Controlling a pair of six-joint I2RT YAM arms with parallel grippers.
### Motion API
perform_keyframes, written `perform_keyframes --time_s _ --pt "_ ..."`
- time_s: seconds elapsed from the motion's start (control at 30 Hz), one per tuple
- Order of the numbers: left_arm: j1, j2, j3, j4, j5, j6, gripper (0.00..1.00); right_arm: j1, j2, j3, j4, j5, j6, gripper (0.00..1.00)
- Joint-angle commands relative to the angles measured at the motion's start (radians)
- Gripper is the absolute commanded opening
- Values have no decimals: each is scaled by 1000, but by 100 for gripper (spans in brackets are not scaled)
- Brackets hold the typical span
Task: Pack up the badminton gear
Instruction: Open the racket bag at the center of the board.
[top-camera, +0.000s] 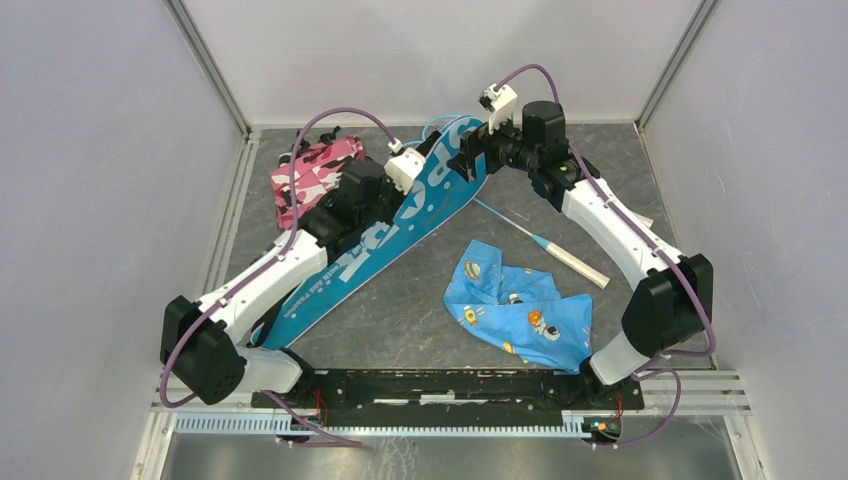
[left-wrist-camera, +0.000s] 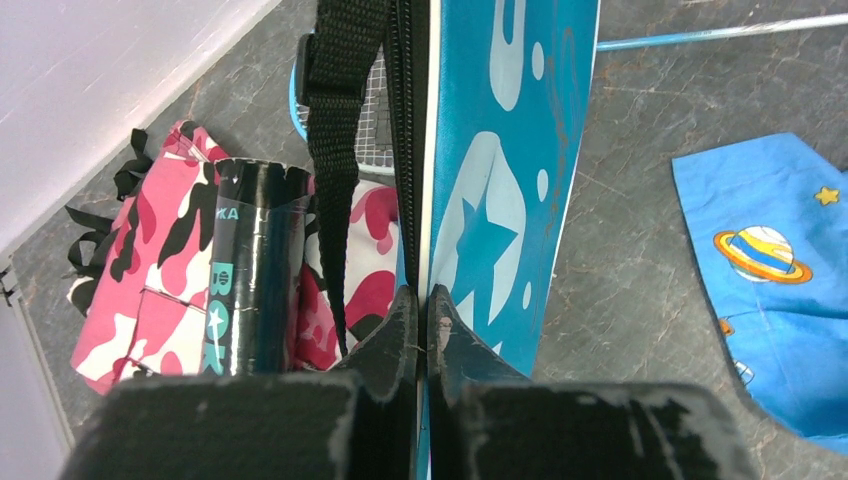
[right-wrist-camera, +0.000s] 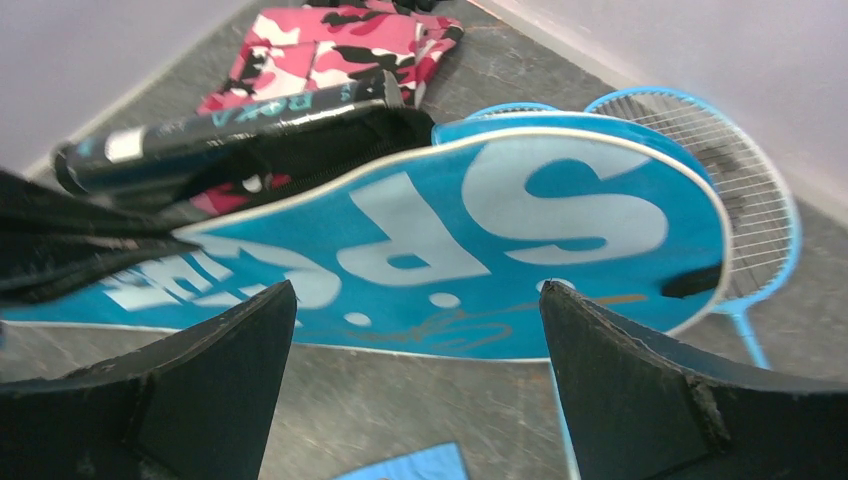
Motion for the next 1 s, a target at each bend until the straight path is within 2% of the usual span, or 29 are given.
perform_keyframes --time_s 0.0,0.27,0.57,0.73,0.97 --pt "-24 7 -12 161 -43 -99 2 -1 44 31 81 -10 236 98" --pt "-72 40 -27 209 -71 -132 2 9 102 -4 111 -27 368 95" --pt "-131 83 -42 241 -138 -109 2 17 106 -48 88 14 422 92" --pt "-165 95 -39 240 -169 -76 2 17 130 -62 68 42 423 81" --pt "-200 118 -38 241 -199 -17 2 16 153 -51 61 19 414 49"
